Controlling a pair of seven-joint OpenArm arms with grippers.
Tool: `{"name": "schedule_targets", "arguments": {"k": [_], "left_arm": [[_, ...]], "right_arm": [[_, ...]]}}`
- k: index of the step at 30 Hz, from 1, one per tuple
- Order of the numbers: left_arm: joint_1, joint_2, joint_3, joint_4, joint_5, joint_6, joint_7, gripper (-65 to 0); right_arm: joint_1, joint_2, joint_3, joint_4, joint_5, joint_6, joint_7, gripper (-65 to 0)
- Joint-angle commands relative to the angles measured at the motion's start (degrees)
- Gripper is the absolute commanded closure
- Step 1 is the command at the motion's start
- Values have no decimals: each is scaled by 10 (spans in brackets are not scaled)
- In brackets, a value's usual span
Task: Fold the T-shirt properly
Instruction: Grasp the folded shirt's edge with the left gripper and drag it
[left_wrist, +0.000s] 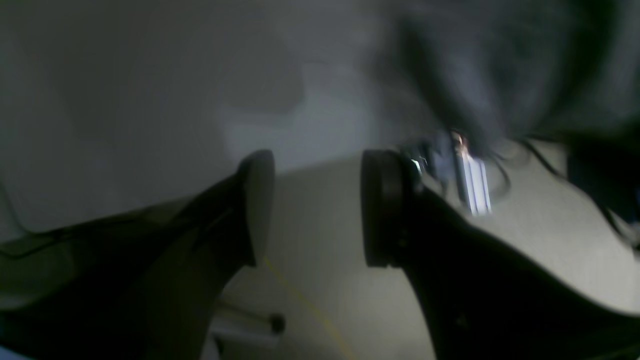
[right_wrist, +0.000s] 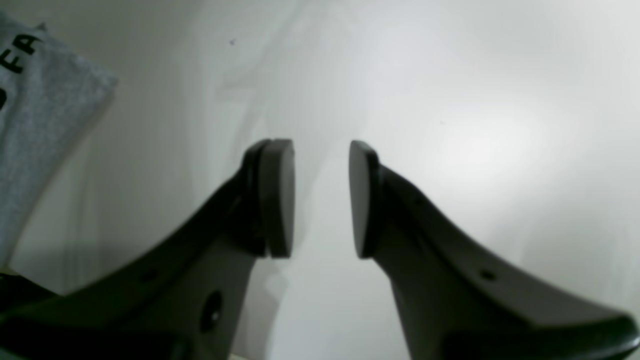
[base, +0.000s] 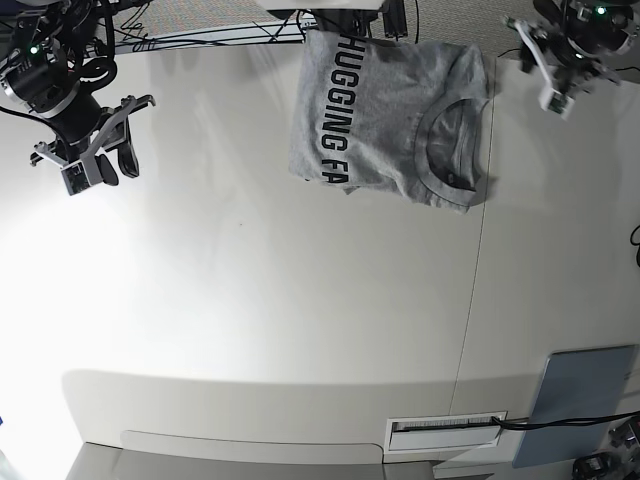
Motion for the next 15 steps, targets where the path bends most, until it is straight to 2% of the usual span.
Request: {"name": "schedule_targets", "arguments": {"k": [1, 3, 5, 7, 9, 12, 15], "left_arm": [[4, -6, -4, 9, -8, 4, -28, -290], [4, -4, -3, 11, -66, -10, -71, -257], [-5, 3, -3, 10, -160, -66, -77, -174], [-19, 24, -3, 10, -216, -115, -68, -86], [-34, 49, 7, 5, -230, -131, -68, -43], [-54, 75, 51, -19, -230, -131, -42, -43], [-76, 78, 115, -74, -202, -131, -24, -43]], "right_arm": [[2, 8, 4, 10, 21, -2, 15, -188], [2, 8, 1, 10, 44, -2, 15, -188], [6, 8, -14, 10, 39, -2, 12, -187], [9, 8, -36, 10, 27, -2, 13, -187], [12, 8, -62, 10, 9, -2, 13, -187], [11, 6, -96, 10, -17, -2, 15, -187], [11, 6, -115, 10, -33, -2, 15, -187]]}}
